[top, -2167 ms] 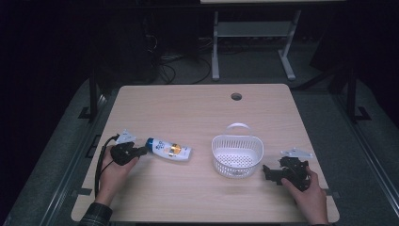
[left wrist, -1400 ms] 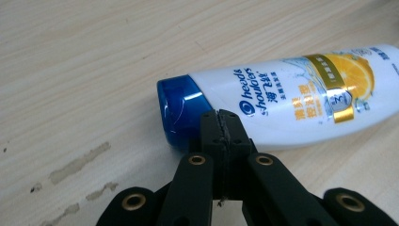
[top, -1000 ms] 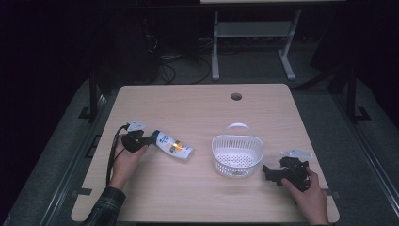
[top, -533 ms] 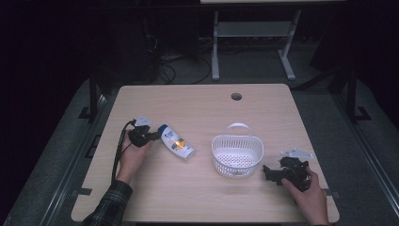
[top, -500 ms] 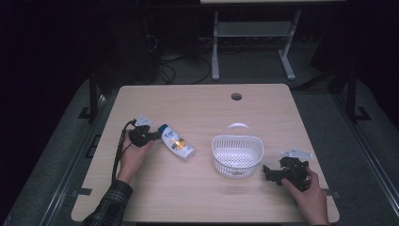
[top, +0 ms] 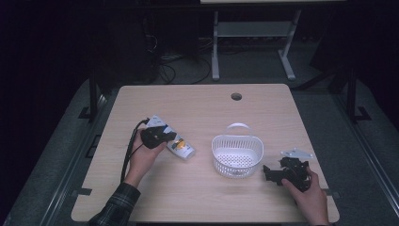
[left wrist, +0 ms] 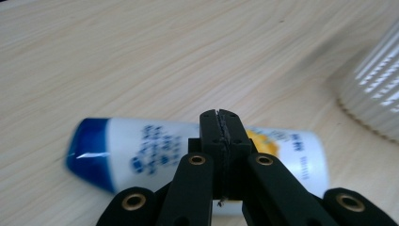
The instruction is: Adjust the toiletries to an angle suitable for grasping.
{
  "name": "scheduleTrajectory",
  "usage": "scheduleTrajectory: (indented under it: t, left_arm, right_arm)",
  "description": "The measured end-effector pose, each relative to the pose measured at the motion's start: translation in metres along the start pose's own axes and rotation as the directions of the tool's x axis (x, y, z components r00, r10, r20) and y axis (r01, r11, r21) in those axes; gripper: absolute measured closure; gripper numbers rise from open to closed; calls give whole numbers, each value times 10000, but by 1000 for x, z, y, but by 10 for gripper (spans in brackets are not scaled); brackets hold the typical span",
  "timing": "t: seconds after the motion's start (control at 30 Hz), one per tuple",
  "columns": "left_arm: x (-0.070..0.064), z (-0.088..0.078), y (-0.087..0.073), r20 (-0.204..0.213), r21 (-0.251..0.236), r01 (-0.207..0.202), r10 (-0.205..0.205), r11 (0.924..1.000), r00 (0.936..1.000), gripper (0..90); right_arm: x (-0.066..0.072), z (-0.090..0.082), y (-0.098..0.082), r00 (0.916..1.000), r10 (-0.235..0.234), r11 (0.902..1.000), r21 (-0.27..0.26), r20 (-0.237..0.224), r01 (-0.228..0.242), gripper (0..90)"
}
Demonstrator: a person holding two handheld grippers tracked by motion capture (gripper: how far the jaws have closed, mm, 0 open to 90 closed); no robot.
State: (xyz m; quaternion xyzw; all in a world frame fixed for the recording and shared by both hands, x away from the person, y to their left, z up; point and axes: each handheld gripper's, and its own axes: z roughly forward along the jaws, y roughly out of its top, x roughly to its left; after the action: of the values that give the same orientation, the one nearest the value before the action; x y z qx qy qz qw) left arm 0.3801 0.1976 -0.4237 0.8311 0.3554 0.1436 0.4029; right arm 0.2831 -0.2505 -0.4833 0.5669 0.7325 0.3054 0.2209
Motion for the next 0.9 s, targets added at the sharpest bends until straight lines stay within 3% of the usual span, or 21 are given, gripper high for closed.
scheduleTrajectory:
  t: [0.33, 0.73, 0.9]
  left_arm:
    - [-29, 27, 12, 635, 192, -397, 384, 9990, 9972, 898]
    - [-37, 53, 11, 940, 785, -616, 541, 9950, 9941, 898]
    - [-37, 55, 8, 969, 891, -604, 517, 9942, 9940, 898]
  right_arm:
    - [0, 0, 0, 10000, 1, 10000, 2, -3, -1, 0]
    - [0, 0, 0, 10000, -1, 10000, 0, -3, 1, 0]
    - [0, 0, 0, 10000, -1, 10000, 1, -3, 1, 0]
